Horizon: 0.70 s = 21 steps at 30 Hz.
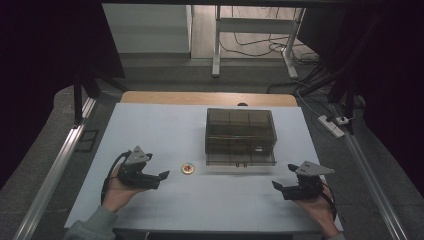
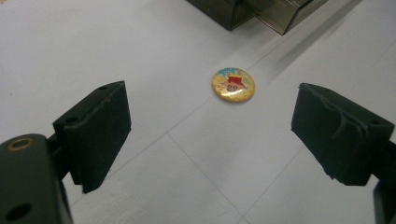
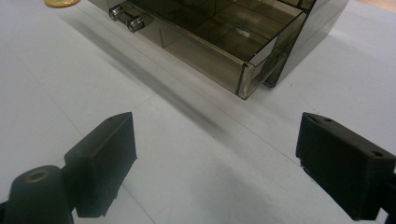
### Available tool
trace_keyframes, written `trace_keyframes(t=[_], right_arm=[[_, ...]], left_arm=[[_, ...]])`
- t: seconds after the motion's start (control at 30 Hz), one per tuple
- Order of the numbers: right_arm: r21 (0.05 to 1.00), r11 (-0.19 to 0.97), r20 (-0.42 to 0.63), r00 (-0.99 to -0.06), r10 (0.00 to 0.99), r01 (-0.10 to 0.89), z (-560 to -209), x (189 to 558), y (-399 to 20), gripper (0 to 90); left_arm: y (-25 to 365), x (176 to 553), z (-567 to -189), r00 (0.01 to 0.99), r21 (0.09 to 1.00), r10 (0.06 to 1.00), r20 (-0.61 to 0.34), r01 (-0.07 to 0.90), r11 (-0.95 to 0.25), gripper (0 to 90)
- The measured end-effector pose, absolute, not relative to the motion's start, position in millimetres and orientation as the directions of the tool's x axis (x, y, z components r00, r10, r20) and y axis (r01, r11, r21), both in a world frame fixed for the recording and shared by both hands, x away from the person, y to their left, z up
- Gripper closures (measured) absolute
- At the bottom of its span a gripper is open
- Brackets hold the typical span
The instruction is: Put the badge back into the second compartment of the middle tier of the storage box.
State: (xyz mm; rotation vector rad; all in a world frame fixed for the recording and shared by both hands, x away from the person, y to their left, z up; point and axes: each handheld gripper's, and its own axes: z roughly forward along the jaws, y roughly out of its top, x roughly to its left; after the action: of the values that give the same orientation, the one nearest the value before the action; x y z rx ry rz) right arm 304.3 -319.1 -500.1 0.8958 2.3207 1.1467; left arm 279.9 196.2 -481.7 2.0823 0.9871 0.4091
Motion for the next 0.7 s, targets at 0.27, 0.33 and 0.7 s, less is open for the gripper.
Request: trace_keyframes(t=[0.27, 0.33, 0.7], right_arm=[[0.808, 0.461, -0.066, -0.720, 0.691, 0.368, -501, 304, -318, 11.7], [0.807, 0.462, -0.066, -0.722, 0.689, 0.368, -501, 304, -318, 11.7], [0.804, 0.467, -0.067, -0.724, 0.686, 0.368, -501, 304, -317, 11.9]], left_arm=[[188, 289, -479, 0.665, 0.754, 0.746, -0.032, 0.507, -0.419, 13.1], [186, 291, -479, 0.669, 0.752, 0.743, -0.032, 0.506, -0.423, 13.1], [177, 303, -475, 0.687, 0.745, 0.725, -0.037, 0.503, -0.438, 13.2]])
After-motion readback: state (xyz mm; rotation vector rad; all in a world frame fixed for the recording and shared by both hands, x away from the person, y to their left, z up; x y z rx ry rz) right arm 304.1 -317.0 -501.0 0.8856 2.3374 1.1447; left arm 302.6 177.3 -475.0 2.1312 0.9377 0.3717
